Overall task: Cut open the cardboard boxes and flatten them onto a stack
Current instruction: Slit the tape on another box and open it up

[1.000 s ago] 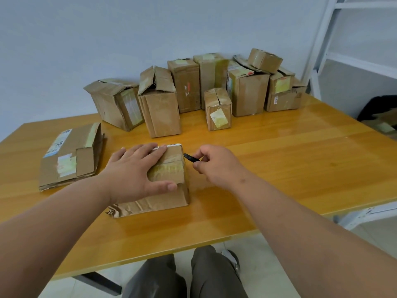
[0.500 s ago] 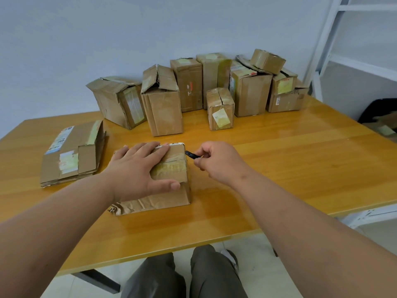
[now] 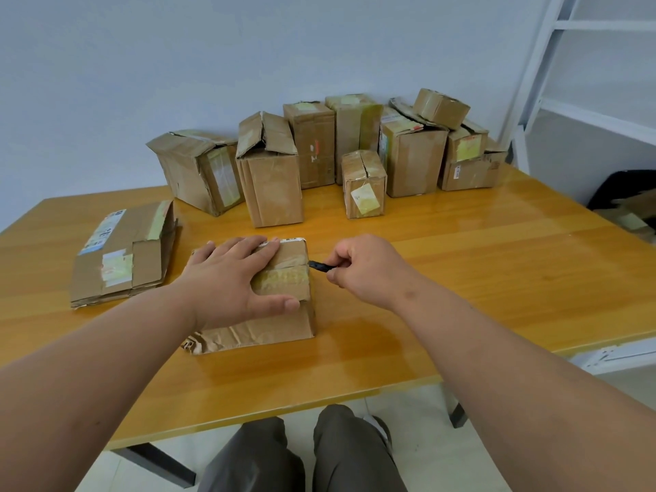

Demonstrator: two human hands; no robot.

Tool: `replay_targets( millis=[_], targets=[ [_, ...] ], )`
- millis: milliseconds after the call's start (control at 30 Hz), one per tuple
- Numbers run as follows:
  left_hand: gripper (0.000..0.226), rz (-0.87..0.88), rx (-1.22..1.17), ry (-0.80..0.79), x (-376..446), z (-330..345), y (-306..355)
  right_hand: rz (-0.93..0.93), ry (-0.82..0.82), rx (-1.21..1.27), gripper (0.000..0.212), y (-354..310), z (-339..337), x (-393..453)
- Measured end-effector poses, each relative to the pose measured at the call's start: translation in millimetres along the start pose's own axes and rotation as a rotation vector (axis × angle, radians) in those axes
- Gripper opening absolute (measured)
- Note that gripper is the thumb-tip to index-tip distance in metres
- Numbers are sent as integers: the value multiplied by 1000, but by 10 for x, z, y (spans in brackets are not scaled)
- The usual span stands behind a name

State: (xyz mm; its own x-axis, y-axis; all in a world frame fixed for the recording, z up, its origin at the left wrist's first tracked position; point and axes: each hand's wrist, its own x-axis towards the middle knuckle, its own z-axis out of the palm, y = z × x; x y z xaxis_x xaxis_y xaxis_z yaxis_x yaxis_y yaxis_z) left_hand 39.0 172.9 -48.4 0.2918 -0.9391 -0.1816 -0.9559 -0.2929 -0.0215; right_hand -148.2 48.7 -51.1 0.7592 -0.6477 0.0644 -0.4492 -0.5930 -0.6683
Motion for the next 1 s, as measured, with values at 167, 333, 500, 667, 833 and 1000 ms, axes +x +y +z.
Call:
replay_targets(
  millis=[167,333,500,667,833,1000],
  targets=[
    [126,-1,-6,-7,-4,-12,0,-21,-36,17,10,8,-12,-78],
    [130,-3,-17,-14,-11,-15,10,-33,-56,19,9,-2,-30,-111],
    [125,3,-20,-16,-14,-18,-1,-26,-104,36,6,-38,-96,-140],
    [130,-4,-27,-23,-4,-30,10,-21,-192,17,10,-140,-132,-200],
    [141,-4,-91,-33,-44,-82,13,119,-173,130,14,-80,-208,-212],
    [115,-71,-405,-29,-210,-348,9,169,1,273,7,-145,-183,-217]
  ],
)
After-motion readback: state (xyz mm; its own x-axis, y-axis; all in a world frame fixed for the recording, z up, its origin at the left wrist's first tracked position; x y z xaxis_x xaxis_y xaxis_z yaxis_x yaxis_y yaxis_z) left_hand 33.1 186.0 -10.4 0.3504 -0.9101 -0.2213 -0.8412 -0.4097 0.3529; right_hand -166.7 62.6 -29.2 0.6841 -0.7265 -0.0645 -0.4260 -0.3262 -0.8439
